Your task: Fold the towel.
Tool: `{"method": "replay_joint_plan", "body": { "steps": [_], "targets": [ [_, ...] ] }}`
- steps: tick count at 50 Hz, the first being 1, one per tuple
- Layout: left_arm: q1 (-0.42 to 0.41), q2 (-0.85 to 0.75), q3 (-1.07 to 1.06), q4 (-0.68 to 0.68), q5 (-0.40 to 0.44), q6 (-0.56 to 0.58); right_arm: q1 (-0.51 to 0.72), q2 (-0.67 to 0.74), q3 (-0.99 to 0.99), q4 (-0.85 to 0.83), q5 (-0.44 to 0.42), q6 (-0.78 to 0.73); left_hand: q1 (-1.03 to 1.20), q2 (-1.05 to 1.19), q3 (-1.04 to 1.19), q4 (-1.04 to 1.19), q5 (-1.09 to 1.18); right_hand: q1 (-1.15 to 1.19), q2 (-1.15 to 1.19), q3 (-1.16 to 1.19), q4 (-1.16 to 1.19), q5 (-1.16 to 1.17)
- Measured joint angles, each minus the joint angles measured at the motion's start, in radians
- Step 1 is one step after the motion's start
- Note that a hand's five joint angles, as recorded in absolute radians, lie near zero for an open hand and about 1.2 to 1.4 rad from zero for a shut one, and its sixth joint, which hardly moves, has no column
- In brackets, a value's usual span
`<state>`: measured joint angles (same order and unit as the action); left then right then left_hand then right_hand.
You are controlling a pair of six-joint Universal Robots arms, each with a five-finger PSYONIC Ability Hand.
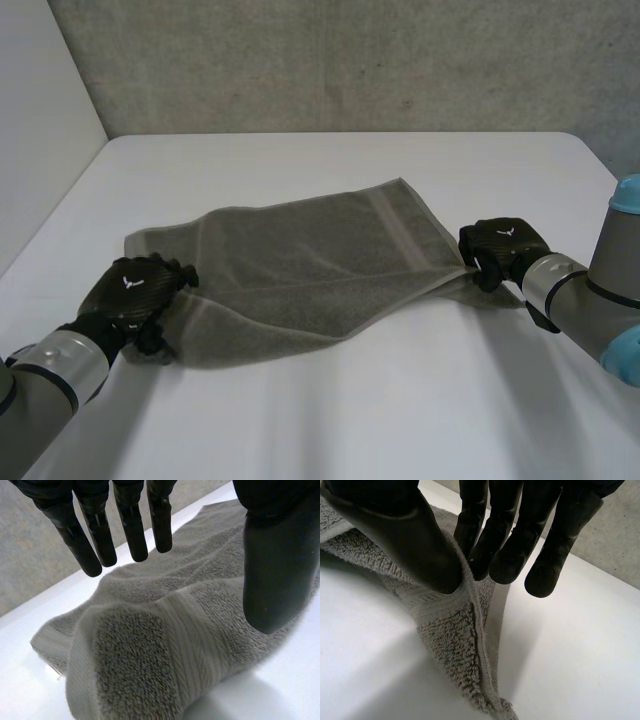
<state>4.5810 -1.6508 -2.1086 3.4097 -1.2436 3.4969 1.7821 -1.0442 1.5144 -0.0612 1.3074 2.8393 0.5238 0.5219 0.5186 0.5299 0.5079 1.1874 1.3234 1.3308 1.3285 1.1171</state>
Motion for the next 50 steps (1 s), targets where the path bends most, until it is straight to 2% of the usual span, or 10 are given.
{"method": "replay_joint_plan", "body": {
  "steps": [10, 18, 27, 35, 38, 45, 50],
  "targets": [
    [-0.008, -0.018, 0.007, 0.006, -0.006, 0.008, 0.005, 0.005, 0.003, 0.0, -0.002, -0.002, 0.0, 0.0, -0.001, 0.0, 0.002, 0.0, 0.0, 0.0, 0.0, 0.0],
    [-0.011, -0.119, 0.119, -0.009, -0.014, 0.008, 0.011, 0.01, 0.006, 0.0, -0.002, -0.015, 0.0, 0.0, 0.0, 0.0, 0.003, 0.0, 0.0, 0.0, 0.0, 0.0],
    [-0.015, -0.31, 0.379, -0.224, -0.038, 0.061, 0.013, 0.013, 0.019, 0.0, 0.001, -0.037, 0.001, 0.001, 0.001, 0.0, 0.007, 0.0, 0.0, 0.0, 0.0, 0.0],
    [-0.019, -0.414, 0.551, -0.407, -0.083, 0.122, 0.012, 0.014, 0.03, 0.0, 0.003, -0.066, 0.061, 0.059, 0.062, 0.05, 0.077, 0.0, 0.0, 0.0, 0.0, 0.0],
    [-0.022, -0.44, 0.594, -0.457, -0.112, 0.128, 0.012, 0.013, 0.032, 0.0, 0.003, -0.072, 0.163, 0.164, 0.168, 0.16, 0.173, 0.0, 0.0, 0.0, 0.0, 0.0],
    [-0.043, -0.448, 0.632, -0.508, -0.166, 0.125, 0.011, 0.013, 0.032, 0.0, 0.003, -0.075, 0.585, 0.591, 0.599, 0.582, 0.592, 0.0, 0.0, 0.0, 0.0, 0.0],
    [-0.066, -0.424, 0.621, -0.509, -0.182, 0.124, 0.009, 0.014, 0.03, 0.0, 0.003, -0.074, 0.669, 0.676, 0.685, 0.662, 0.68, 0.0, 0.0, 0.0, 0.0, 0.0]
  ]
}}
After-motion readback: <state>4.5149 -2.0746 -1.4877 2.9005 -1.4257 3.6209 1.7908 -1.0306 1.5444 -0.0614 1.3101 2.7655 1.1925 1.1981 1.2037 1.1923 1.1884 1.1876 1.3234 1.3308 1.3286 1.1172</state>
